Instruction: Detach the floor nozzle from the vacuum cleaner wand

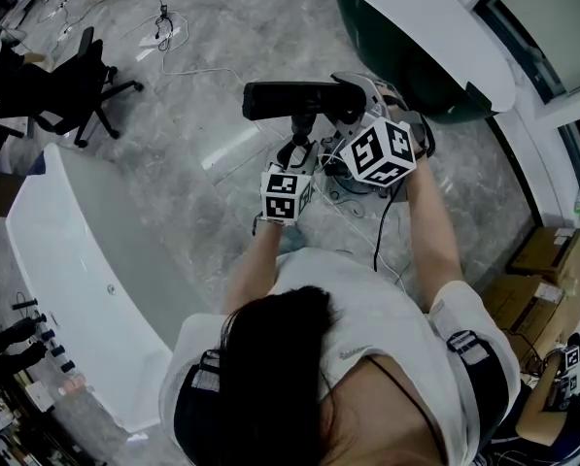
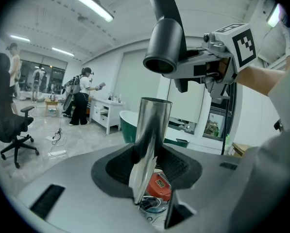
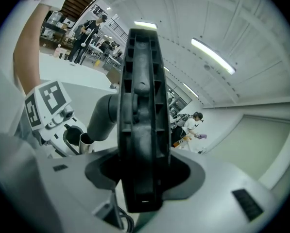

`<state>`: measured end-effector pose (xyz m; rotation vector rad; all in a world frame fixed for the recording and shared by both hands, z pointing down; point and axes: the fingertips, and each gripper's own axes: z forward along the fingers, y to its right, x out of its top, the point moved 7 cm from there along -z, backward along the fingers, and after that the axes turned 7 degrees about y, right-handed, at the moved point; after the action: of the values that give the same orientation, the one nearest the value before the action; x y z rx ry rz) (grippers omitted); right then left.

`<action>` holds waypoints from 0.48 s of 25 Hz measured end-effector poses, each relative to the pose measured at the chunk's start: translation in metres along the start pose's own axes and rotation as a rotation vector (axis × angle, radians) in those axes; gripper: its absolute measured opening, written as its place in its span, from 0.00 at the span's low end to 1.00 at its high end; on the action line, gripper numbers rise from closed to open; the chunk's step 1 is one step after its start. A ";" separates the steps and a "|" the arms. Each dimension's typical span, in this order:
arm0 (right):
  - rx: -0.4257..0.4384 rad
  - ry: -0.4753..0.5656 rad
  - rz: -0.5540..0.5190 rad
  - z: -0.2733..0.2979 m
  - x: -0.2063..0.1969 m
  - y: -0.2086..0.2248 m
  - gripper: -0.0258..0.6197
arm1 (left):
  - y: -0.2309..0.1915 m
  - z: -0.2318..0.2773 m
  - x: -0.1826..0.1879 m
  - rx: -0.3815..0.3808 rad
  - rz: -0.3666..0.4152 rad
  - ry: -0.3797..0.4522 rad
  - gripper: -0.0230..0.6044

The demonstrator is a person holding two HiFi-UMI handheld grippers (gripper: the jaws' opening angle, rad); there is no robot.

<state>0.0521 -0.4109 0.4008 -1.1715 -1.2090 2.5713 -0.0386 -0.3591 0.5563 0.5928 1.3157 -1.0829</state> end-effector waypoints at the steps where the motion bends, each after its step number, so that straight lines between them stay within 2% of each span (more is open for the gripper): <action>1: -0.002 -0.001 0.006 0.000 0.000 0.000 0.40 | -0.001 -0.001 0.000 0.000 -0.001 0.001 0.28; 7: -0.029 0.005 0.047 -0.005 -0.003 0.003 0.40 | -0.001 0.002 0.002 -0.002 0.011 0.000 0.28; 12: -0.056 0.008 0.123 -0.009 -0.003 0.002 0.40 | -0.001 0.000 0.000 0.004 0.005 0.003 0.28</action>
<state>0.0613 -0.4076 0.3975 -1.3062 -1.2535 2.6326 -0.0390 -0.3599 0.5561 0.6002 1.3144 -1.0815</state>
